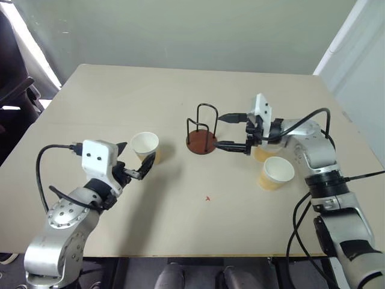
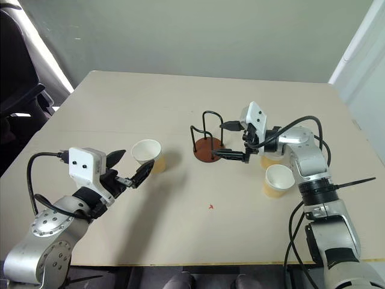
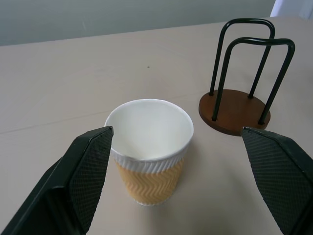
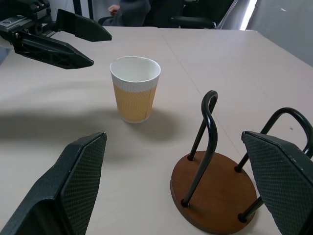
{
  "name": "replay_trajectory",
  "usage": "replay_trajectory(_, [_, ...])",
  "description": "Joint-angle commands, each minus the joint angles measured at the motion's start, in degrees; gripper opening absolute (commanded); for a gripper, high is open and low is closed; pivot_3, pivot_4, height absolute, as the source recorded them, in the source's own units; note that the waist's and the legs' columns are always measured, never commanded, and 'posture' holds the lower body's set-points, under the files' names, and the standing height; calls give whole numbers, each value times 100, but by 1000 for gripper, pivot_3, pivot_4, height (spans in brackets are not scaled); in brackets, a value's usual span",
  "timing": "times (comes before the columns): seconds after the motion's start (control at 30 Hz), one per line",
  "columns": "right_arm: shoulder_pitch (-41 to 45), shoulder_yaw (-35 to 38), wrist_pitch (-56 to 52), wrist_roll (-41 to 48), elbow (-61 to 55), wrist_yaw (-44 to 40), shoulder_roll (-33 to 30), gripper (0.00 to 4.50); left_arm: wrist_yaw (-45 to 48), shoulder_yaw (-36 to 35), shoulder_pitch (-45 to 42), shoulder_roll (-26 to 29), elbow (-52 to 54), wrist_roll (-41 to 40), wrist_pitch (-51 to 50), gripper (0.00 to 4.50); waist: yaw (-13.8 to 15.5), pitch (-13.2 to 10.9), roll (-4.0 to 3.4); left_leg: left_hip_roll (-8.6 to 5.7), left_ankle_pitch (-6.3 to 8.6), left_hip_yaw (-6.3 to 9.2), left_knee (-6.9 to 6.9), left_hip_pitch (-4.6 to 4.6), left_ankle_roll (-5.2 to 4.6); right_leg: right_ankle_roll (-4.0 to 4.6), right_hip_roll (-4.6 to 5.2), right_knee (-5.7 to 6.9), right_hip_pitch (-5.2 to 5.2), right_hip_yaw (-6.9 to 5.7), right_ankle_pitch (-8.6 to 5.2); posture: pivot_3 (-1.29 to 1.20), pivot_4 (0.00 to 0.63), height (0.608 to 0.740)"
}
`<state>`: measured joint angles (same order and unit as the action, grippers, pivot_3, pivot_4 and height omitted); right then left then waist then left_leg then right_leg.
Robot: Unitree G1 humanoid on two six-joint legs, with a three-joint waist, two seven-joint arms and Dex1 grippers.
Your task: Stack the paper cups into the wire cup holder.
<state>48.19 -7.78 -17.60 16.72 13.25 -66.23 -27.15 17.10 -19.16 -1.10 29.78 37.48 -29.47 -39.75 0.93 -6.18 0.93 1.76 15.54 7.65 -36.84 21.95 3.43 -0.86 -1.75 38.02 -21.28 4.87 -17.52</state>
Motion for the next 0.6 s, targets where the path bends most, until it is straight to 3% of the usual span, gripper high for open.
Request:
replay_trajectory(0.03, [-42,210,-44,105,-317,97,-92,4500,32,-72,-174,60,1,10,143,4460,0,0,0,0,0,0,0,0,0,0,0,0,0,0,0,0,150,740])
replay_trajectory(0.6, [-753,648,-522,233,-1244,642,-486,4500,591,384,-1063,324,-845,94,264,4460,30,0,0,0,0,1,-2,0,0,0,0,-2,2,0,0,0,150,740])
